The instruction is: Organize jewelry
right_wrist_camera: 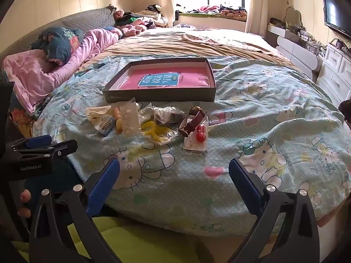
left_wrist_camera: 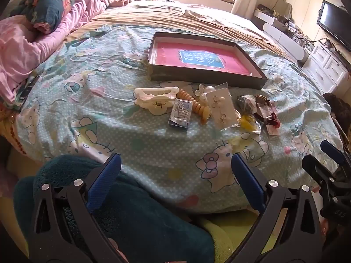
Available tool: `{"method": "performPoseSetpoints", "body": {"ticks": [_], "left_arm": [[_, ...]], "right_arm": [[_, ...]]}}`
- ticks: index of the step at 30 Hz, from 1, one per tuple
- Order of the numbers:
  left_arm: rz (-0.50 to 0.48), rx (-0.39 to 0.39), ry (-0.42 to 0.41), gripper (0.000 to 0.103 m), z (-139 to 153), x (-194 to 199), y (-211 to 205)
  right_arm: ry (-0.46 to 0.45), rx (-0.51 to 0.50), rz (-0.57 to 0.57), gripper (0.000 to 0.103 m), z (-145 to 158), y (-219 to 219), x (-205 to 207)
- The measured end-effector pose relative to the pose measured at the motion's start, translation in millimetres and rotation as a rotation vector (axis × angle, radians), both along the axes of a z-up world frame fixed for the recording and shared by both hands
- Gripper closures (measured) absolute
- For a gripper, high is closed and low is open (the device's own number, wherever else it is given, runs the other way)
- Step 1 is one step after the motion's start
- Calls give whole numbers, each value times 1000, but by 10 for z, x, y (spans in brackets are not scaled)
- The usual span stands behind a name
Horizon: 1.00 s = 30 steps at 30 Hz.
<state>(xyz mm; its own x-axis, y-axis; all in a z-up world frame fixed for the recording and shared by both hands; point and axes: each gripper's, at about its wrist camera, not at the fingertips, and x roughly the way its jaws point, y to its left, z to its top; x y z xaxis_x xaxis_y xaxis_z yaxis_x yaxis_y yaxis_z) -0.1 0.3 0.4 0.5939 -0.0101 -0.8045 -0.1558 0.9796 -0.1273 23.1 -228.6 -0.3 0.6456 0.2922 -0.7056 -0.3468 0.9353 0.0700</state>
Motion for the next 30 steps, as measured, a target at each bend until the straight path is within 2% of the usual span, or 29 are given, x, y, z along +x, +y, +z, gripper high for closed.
{"method": "performPoseSetpoints", "body": {"ticks": [14,30], "left_arm": [[-6,15,-17,9,124,-16,6],[-9,17,-35,9,132,-63,-15]], "right_arm": [[-7,-6,4,4,14,25,-27],[-8,-5,5,4,22,70,-77]]}}
